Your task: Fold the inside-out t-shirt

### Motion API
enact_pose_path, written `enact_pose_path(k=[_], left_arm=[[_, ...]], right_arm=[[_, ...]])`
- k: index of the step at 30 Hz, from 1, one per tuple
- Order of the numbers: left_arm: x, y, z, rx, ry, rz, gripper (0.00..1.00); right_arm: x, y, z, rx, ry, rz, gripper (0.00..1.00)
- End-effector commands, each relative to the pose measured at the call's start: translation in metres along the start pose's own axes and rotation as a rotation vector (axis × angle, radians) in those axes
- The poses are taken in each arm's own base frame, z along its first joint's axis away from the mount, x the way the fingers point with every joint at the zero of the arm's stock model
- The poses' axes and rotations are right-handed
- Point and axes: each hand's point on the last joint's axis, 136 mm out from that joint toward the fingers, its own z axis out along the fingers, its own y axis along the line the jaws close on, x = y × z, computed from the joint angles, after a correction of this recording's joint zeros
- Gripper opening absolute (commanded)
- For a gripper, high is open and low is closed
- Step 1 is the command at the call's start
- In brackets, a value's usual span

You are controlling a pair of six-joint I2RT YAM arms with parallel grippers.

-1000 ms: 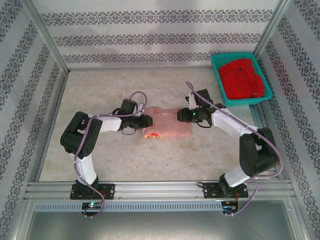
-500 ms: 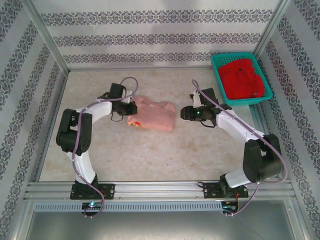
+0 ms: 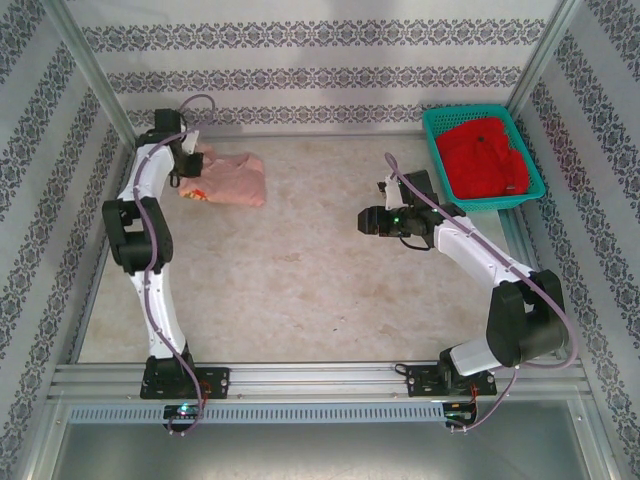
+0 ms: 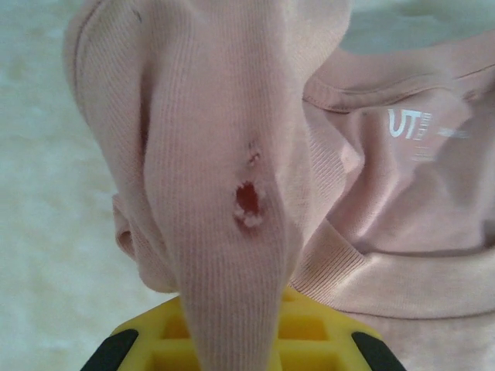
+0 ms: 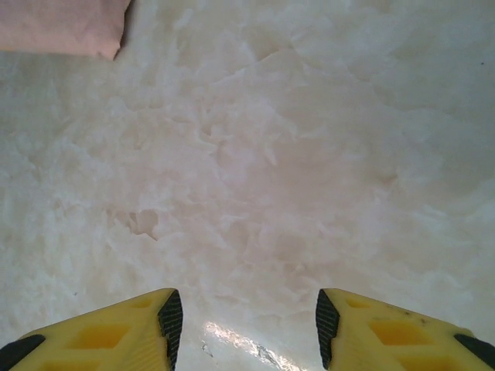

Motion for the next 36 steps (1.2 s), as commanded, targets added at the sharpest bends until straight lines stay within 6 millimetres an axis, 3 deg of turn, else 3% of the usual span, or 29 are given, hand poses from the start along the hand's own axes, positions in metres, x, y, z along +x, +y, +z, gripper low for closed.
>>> enact_pose_path(k=[1,6,9,12,15,19,21,22,25,29,33,36], left_arm=[[0.026,0.044,0.012,-0.113,0.163,0.085,0.0],[0.024,0.09,0.026,-0.234,0.185,0.116,0.01],[0.023,0.102,0.037,-0.291,0.191,0.132,0.2],[0.015,0.109,0.034,-0.327,0.17,0.087,0.42],[-0.004,0.108,0.009,-0.327,0.092,0.003,0.58],[-0.028,0.092,-0.048,-0.254,-0.063,-0.133,0.74],[-0.031,0.081,-0.077,-0.212,-0.138,-0.202,0.82],[-0.032,0.072,-0.093,-0.181,-0.187,-0.24,0.85],[-0.02,0.039,-0.135,-0.073,-0.326,-0.318,0.93],[0.016,-0.003,-0.182,0.055,-0.487,-0.401,0.99],[0.07,-0.03,-0.2,0.112,-0.57,-0.437,1.0],[0.107,-0.04,-0.196,0.112,-0.6,-0.457,1.0]], right_arm=[[-0.005,0.01,-0.003,-0.01,-0.007,-0.052,0.53],[-0.011,0.016,-0.012,0.039,-0.067,-0.143,0.58],[-0.013,0.022,-0.015,0.065,-0.088,-0.189,0.6],[-0.017,0.03,-0.021,0.088,-0.115,-0.258,0.64],[-0.019,0.039,-0.029,0.109,-0.154,-0.344,0.69],[-0.023,0.046,-0.045,0.109,-0.224,-0.392,0.87],[-0.028,0.042,-0.056,0.149,-0.262,-0.396,0.98],[-0.03,0.039,-0.062,0.176,-0.279,-0.394,0.98],[-0.036,0.025,-0.081,0.272,-0.333,-0.382,0.98],[-0.043,-0.012,-0.11,0.467,-0.425,-0.308,0.98],[-0.037,-0.067,-0.131,0.653,-0.466,-0.166,0.98],[-0.027,-0.107,-0.139,0.739,-0.487,-0.054,0.98]])
